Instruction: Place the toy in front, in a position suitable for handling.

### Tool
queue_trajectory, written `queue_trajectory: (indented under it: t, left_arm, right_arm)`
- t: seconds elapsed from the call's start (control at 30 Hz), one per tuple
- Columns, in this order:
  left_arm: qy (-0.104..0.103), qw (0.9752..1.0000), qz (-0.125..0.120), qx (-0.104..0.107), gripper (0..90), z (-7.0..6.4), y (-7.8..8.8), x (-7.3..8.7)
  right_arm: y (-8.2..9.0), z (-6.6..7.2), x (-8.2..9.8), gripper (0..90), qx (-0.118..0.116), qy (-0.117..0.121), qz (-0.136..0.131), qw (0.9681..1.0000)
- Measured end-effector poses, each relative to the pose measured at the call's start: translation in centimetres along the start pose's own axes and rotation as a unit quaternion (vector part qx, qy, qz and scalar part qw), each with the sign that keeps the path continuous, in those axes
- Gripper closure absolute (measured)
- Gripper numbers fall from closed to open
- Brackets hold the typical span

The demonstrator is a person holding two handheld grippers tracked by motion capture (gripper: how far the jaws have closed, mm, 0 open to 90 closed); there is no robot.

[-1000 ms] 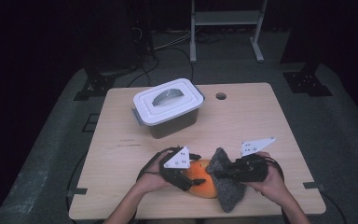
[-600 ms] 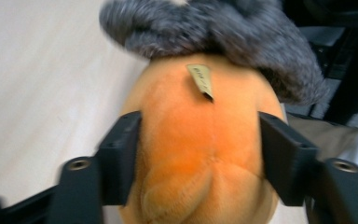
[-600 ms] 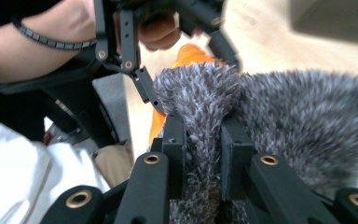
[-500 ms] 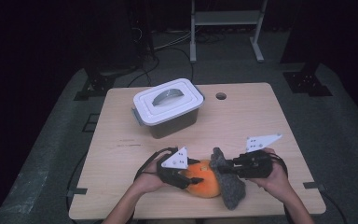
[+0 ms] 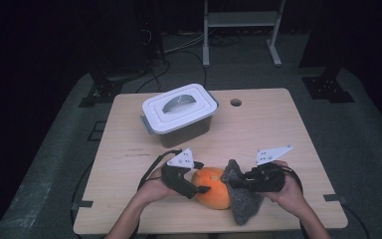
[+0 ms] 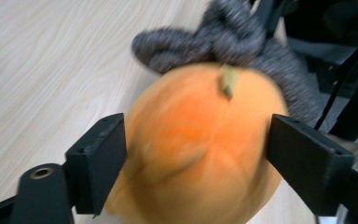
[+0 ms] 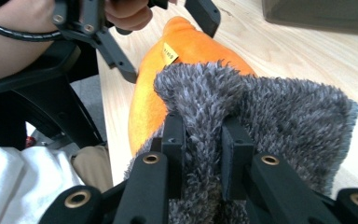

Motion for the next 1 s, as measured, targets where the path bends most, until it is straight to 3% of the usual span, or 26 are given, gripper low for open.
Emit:
queue_trajectory:
  t: [0.07,0.17,0.37,0.5,0.6,0.73,0.83,0.9,1.0]
  left_arm:
    - [-0.016,0.9999,0.004,-0.003,29.2,-0.2,-0.2,0.1]
    - [-0.012,0.9999,0.004,0.002,33.3,0.1,0.0,0.7]
    - [-0.015,0.9998,0.0,0.014,36.5,0.4,0.5,1.6]
    - [-0.005,0.9999,-0.002,0.015,35.9,0.8,0.9,2.0]
    - [0.004,0.9999,-0.001,0.014,35.1,0.9,1.1,2.4]
    - [0.009,0.9999,-0.006,0.008,36.1,1.3,1.2,2.6]
    - [0.015,0.9998,-0.008,0.013,36.4,1.5,1.4,2.9]
    - [0.015,0.9997,-0.011,0.015,36.3,1.6,1.4,3.0]
    - [0.022,0.9995,-0.013,0.016,36.0,1.7,1.5,3.2]
  right_arm:
    - [0.0,0.3,-0.4,74.2,0.006,0.007,-0.004,0.9999]
    - [-0.1,0.7,-0.6,74.1,0.008,0.015,-0.005,0.9998]
    - [0.1,0.0,0.4,73.3,-0.006,-0.004,0.007,0.9999]
    - [0.9,-0.8,1.2,73.3,0.008,-0.018,0.018,0.9996]
    - [1.3,-0.8,0.9,73.3,0.021,-0.018,0.005,0.9996]
    - [1.0,0.1,0.0,73.1,0.017,0.002,-0.013,0.9998]
    - [0.4,0.1,0.4,72.8,0.013,0.003,0.004,0.9999]
    - [0.2,-0.4,1.1,72.5,0.007,-0.009,0.006,0.9999]
    - [0.6,-1.2,1.6,72.5,0.018,-0.018,0.016,0.9995]
Point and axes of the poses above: each handheld gripper's, and its own axes: y roughly backward along the jaws, x roughly out of its underside, z roughly to its left, the point moved 1 cm from there along -y, roughly forward along the jaws, and after that the axes turned 9 degrees about -z, right-handed, at the moved point
